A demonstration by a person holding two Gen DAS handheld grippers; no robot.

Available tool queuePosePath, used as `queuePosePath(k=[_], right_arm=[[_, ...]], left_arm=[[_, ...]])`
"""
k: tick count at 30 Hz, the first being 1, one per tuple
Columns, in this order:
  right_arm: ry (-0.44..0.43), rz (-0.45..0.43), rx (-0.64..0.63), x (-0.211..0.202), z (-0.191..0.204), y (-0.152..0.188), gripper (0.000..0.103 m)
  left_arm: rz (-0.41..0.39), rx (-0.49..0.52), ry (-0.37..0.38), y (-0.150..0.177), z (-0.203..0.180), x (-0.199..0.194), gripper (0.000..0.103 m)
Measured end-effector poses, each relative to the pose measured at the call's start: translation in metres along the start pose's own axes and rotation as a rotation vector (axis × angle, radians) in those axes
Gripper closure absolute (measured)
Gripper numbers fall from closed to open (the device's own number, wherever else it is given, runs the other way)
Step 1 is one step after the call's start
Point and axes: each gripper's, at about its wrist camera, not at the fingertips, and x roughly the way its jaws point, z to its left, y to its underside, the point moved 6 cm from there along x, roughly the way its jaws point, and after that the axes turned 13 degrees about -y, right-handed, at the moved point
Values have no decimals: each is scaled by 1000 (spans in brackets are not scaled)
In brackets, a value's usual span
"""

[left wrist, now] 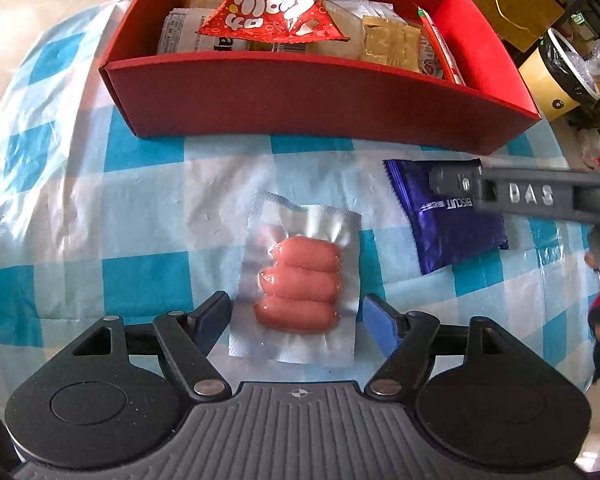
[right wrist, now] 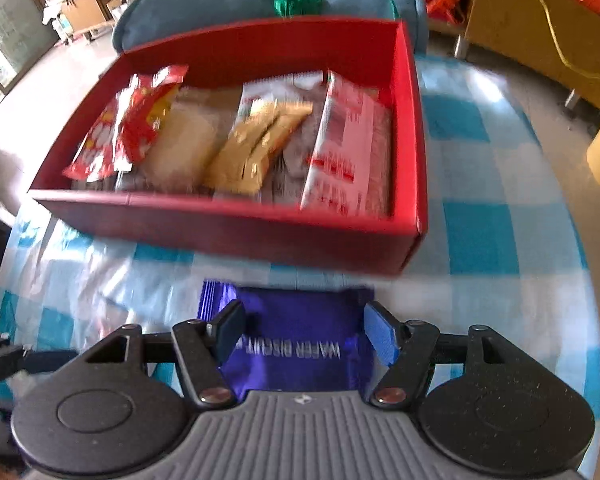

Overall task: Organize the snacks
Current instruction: 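Grasp purple Wafer Biscuit packet with right tool, then grasp pink sausage vacuum pack with left tool while right lifts wafer packet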

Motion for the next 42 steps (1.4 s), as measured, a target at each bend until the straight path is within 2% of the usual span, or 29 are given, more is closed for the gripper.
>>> queuePosePath(k=[7, 9, 12, 14, 17, 19, 23, 27, 30, 32, 37, 42], right_arm=[[-137, 126, 22, -13, 16, 44, 42], [-107, 142, -34, -18, 20, 49, 42], [-50, 117, -163, -23, 28, 39, 40], [-47, 117, -221, -18, 33, 30, 38], [-32, 136, -330, -7, 40, 17, 38], [-36, 174, -369, 1, 40, 14, 38], [-56, 235, -460, 11, 44, 18, 30], [-63, 278, -516, 21, 48, 18, 27], [-43, 290, -568, 32, 52, 17, 14], [-35, 269, -554, 37, 48, 15, 3], [-37, 187, -442, 34, 41, 15, 3], [2, 134, -366, 30, 40, 20, 3]], left_arm=[[-5, 11, 6, 2, -1, -2, 25], [-2, 5, 10, 3, 0, -1, 25], [0, 4, 9, 3, 0, 0, 24], [0, 11, 11, 3, -2, 1, 22], [-1, 17, 8, 3, -1, 0, 26], [2, 9, 30, 3, 0, 0, 21], [11, 21, 47, 4, 2, 0, 20], [14, 42, 55, 5, 0, -1, 18], [28, 46, 70, 5, 0, 0, 16], [31, 48, 66, 5, 1, 0, 17], [36, 56, 80, 4, 2, 0, 16], [37, 44, 51, 4, 7, 2, 14]])
